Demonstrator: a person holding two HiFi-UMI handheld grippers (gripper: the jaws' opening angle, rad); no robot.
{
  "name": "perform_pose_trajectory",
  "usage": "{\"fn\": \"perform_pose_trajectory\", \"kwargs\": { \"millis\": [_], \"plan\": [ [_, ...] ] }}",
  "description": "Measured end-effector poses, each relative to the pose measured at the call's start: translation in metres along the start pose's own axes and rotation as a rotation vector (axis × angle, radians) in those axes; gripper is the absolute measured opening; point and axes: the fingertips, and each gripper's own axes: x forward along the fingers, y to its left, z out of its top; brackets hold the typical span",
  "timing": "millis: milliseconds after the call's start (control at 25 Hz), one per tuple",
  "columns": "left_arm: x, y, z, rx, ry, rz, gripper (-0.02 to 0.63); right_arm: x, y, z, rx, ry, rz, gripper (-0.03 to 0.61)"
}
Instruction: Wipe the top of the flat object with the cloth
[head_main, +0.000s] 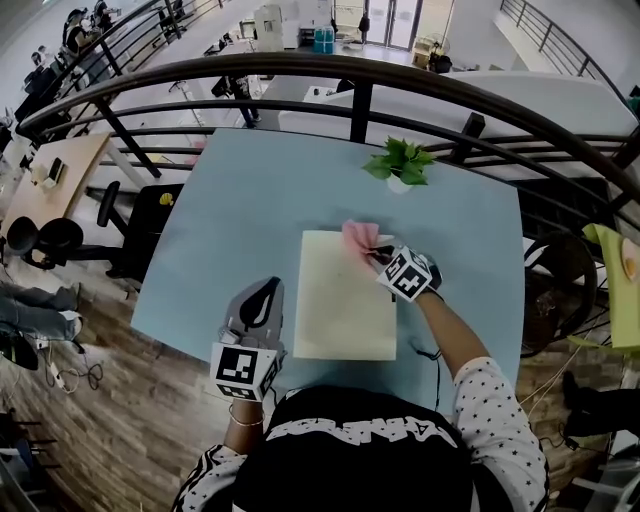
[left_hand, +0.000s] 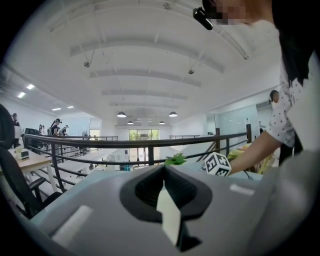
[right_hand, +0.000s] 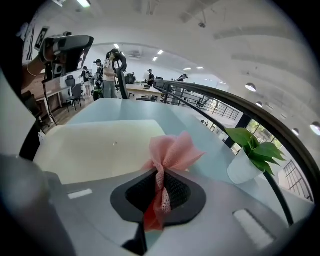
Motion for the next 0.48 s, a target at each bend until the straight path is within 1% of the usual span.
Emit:
{"fn": "perform_pose_trajectory", "kwargs": {
  "millis": [200, 480],
  "plan": [
    [0.001, -0.006, 0.0, 0.002, -0.004, -0.014, 0.0, -0.003, 0.012, -0.003, 0.003, 0.004, 0.036, 0.019],
    [-0.003, -0.011, 0.005, 0.006, -0.015, -0.025, 0.0, -0.014, 0.034, -0.004, -0.022, 0.001, 0.068, 0.018]
  ]
}}
